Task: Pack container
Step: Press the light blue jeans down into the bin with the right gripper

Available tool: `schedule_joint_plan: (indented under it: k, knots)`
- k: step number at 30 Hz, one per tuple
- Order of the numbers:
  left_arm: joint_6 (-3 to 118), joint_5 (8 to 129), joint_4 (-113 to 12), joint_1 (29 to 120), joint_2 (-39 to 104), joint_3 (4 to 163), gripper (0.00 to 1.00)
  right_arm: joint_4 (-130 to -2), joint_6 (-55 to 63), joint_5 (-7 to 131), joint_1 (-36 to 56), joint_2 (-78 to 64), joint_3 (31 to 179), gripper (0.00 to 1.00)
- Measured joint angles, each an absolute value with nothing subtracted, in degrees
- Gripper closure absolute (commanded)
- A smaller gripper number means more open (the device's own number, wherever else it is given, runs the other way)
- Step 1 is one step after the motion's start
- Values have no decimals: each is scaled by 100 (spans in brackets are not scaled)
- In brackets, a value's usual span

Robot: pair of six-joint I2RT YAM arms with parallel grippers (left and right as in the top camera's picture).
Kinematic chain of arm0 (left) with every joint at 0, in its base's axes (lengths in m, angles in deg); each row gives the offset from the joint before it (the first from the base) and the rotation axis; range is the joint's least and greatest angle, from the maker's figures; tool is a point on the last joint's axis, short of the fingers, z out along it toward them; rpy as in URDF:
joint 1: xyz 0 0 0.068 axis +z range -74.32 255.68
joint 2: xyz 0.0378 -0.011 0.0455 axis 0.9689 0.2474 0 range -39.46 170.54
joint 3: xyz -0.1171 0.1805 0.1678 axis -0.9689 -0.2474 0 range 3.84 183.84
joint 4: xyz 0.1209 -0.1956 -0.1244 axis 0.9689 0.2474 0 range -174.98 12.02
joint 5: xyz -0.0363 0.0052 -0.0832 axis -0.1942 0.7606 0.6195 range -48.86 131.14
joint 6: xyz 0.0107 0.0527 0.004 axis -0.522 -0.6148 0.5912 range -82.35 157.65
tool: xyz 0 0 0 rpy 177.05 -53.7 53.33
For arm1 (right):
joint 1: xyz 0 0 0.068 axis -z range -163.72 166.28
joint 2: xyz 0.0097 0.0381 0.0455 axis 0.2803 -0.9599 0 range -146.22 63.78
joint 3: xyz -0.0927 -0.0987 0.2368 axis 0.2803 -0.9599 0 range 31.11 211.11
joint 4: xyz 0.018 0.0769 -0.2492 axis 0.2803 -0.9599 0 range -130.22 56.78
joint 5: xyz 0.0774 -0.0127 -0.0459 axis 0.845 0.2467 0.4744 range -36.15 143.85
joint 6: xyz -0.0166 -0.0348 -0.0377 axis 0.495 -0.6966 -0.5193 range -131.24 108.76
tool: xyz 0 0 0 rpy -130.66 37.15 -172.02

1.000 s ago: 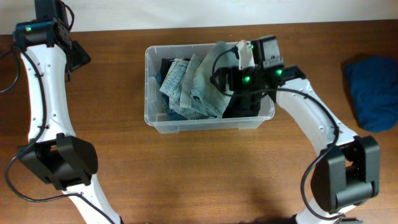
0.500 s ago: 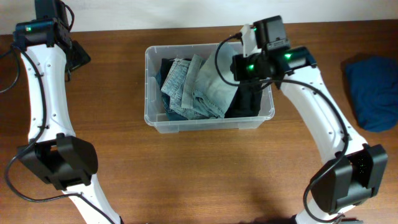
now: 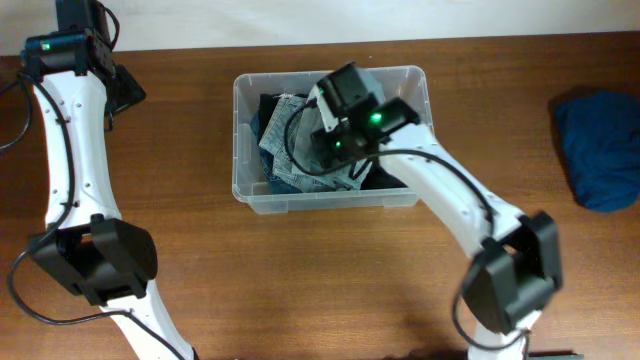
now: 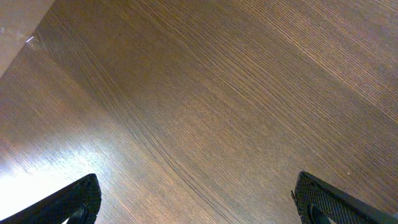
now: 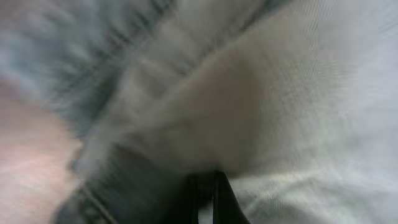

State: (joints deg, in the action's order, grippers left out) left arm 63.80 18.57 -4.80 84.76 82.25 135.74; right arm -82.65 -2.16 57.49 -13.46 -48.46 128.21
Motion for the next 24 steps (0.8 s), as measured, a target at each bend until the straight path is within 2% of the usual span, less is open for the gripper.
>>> schedule_joint_plan:
  k: [8, 24]
  knots:
    - [6380, 1857, -478, 8476, 8225, 13574, 1, -8243, -63, 5722, -1339, -5865, 13033, 96]
    - [6380, 1857, -480, 8476, 8225, 13574, 1, -8905, -58, 5659, -1337, -5871, 13903, 96]
